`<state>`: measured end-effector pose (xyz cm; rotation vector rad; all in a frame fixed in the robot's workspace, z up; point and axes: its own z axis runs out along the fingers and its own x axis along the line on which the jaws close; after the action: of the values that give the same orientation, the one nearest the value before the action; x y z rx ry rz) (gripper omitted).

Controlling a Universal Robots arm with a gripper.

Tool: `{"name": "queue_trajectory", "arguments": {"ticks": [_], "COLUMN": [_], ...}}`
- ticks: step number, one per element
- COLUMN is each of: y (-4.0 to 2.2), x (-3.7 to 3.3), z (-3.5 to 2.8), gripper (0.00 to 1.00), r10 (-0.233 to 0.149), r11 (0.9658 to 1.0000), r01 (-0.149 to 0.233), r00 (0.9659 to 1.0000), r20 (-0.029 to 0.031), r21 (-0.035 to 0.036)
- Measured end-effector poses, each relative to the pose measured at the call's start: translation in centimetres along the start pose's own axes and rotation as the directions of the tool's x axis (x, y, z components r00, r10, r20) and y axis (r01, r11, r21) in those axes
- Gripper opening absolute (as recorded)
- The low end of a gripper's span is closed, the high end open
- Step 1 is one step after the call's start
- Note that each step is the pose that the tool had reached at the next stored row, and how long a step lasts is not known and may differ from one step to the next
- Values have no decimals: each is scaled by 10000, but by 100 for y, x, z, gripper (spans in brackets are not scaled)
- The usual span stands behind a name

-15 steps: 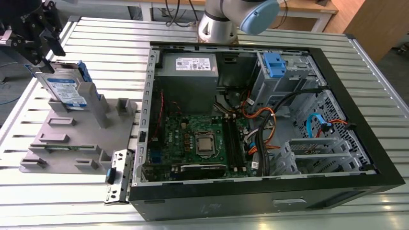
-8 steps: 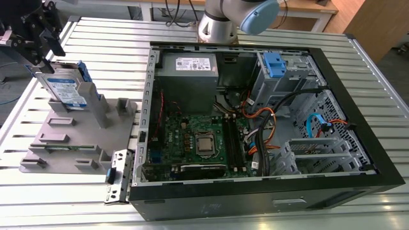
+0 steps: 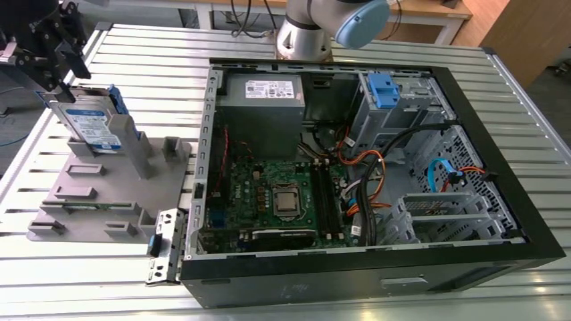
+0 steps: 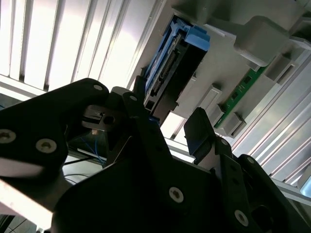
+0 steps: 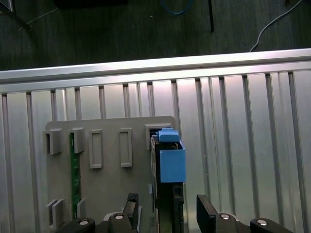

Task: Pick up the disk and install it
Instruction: 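Pick up the disk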

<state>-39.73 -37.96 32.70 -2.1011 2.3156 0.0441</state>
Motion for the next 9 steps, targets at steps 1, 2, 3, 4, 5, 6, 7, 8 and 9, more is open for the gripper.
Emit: {"name": "queue_trajectory", "arguments": {"ticks": [1, 2, 3, 4, 5, 6, 7, 8, 9], "y": [0, 0, 0, 0, -1, 0, 1, 2, 3], "x": [0, 0, 0, 0, 0, 0, 1, 2, 2], "z": [0, -1, 0, 1, 4, 10, 16, 23, 32], "gripper": [59, 59, 59, 59, 59, 59, 59, 59, 59], "r10": [0, 0, 0, -2, -12, -31, -55, -79, -101], "r11": [10000, 10000, 10000, 10000, 10000, 10000, 10000, 10000, 9999], "r01": [0, 0, 0, 2, 12, 31, 55, 79, 101], "r00": [10000, 10000, 10000, 10000, 10000, 10000, 10000, 10000, 9999], "r20": [0, -1, -1, -2, -1, 0, 0, -1, -2], "r21": [-1, -3, -3, -4, -4, -2, -3, -5, -6]}}
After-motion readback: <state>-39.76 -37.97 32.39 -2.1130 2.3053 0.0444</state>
